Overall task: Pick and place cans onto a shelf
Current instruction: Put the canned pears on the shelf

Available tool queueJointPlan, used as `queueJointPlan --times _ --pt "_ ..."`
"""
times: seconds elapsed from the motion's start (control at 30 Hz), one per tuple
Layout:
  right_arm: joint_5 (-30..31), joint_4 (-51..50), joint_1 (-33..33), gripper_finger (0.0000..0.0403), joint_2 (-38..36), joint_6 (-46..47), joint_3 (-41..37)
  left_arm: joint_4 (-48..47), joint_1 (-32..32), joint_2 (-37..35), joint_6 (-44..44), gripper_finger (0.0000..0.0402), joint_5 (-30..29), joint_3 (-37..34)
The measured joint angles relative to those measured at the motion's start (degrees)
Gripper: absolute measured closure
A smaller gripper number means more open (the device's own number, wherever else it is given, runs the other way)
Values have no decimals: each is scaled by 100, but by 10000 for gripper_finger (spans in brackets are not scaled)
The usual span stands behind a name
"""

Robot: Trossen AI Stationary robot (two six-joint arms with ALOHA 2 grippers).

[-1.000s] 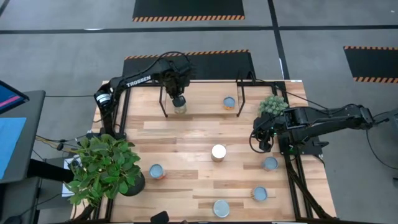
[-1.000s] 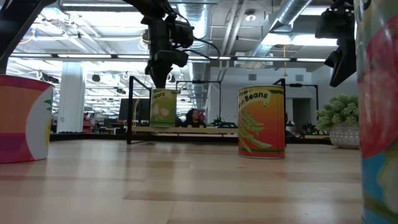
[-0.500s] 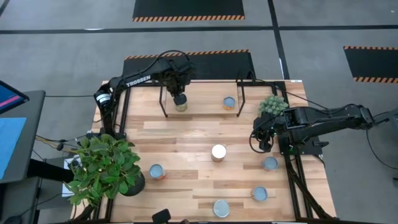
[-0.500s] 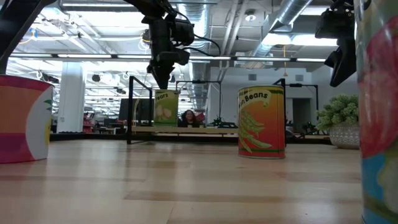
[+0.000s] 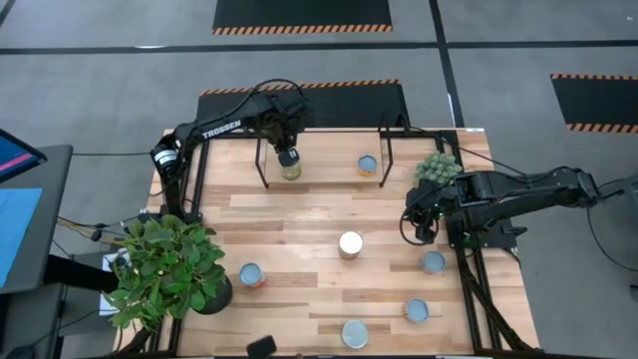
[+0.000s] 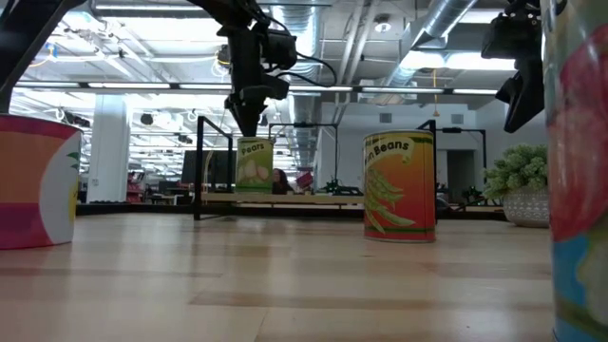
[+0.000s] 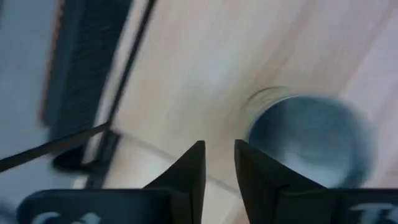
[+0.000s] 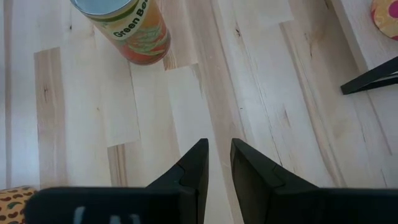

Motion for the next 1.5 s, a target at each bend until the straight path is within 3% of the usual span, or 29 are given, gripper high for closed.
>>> queueJointPlan --times 0.17,0.37,0.7,1.5 --pt "0 0 0 308 -1 0 0 -17 -302 -21 312 328 1107 0" --pt "0 0 -1 308 0 0 0 308 -750 -21 908 329 551 2" --pt "0 -2 0 308 0 0 0 -139 -1088 102 1196 329 525 7" --pt "-4 -32 2 308 -2 11 0 -390 -265 471 976 330 9 -7"
